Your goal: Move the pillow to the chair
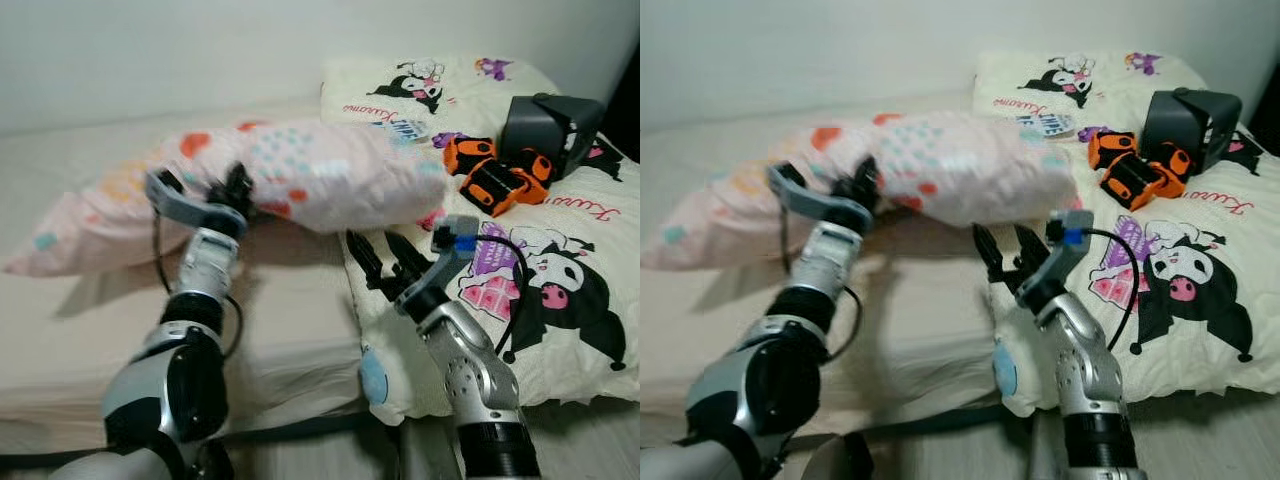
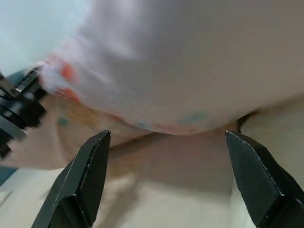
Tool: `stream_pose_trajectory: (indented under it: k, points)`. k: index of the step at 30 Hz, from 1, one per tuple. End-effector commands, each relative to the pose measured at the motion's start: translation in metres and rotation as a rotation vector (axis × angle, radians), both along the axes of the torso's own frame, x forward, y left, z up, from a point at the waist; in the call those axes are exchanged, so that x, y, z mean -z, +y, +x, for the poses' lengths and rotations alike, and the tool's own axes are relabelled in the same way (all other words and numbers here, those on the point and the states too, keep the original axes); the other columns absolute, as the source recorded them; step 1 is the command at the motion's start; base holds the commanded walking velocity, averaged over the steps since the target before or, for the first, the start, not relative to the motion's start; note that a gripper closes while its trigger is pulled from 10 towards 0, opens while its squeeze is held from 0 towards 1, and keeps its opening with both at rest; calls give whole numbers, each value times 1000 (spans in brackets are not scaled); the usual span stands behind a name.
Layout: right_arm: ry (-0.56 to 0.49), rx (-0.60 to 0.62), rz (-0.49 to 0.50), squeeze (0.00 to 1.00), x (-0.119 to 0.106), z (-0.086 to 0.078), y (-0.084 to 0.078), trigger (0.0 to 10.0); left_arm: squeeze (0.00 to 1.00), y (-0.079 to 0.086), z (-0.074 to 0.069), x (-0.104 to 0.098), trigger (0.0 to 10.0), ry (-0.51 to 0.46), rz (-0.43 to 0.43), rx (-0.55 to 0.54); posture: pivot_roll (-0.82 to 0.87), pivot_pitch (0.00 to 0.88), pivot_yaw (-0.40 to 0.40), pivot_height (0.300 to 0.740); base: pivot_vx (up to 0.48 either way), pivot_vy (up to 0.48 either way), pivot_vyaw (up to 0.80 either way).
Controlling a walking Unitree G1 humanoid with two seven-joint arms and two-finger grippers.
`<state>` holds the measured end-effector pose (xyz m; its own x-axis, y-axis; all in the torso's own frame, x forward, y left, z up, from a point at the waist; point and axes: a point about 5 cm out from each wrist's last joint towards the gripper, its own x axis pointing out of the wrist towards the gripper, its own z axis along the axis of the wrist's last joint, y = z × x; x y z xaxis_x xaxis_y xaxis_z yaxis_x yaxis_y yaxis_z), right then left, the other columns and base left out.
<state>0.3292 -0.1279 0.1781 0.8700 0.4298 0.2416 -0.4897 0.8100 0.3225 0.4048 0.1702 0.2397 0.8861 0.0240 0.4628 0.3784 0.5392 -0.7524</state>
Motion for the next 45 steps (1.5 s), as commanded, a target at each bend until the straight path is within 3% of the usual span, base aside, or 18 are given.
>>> stream_pose_trajectory:
  k: [1, 6, 8, 9, 10, 11, 12, 17, 18, 26, 36, 45]
  points:
    - [1, -19, 32, 0, 2, 2, 3, 10000, 0, 24, -7, -21, 0, -92, 62, -108, -110, 0, 143, 420, 0, 0, 0]
    - [-29, -35, 51, 0, -6, 8, 4, 10000, 0, 59, -27, -48, 0, -163, 160, -290, -65, 0, 129, 440, 0, 0, 0]
    - [-37, -42, 52, 0, -8, 9, 4, 10000, 0, 63, -32, -54, 0, -174, 197, -332, -58, 0, 127, 445, 0, 0, 0]
    - [-37, -42, 52, 0, -8, 9, 4, 10000, 0, 63, -32, -54, 0, -174, 197, -332, -58, 0, 127, 445, 0, 0, 0]
    - [-53, -53, 55, 0, -12, 11, 5, 10000, 0, 63, -39, -59, 0, -176, 282, -386, -47, 0, 125, 455, 0, 0, 0]
    - [-53, -53, 55, 0, -12, 11, 5, 10000, 0, 63, -39, -59, 0, -176, 282, -386, -47, 0, 125, 455, 0, 0, 0]
    - [-62, -56, 56, 0, -15, 12, 5, 10000, 0, 58, -41, -56, 0, -162, 356, -409, -41, 0, 125, 460, 0, 0, 0]
    - [-76, -59, 60, 0, -19, 14, 5, 10000, 0, 45, -43, -46, 0, -119, 451, -421, -35, 0, 128, 470, 0, 0, 0]
    - [-90, -61, 66, 0, -22, 14, 5, 10000, 0, 24, -42, -23, 9765, -31, 542, -390, -36, 0, 131, 480, 0, 0, 0]
    - [-106, -64, 70, 0, -25, 13, 6, 10000, 0, 3, -44, -9, 10000, 23, 635, -347, -39, 0, 140, 505, 0, 0, 0]
    - [-114, -60, 70, 0, -27, 12, 3, 10000, 0, 6, -42, -19, 10000, 30, 642, -368, -44, 0, 140, 530, 0, 0, 0]
    - [-117, -75, 65, 0, -28, 12, 4, 10000, 0, -4, -46, -23, 10000, 20, 638, -355, -42, 0, 132, 565, 0, 0, 0]
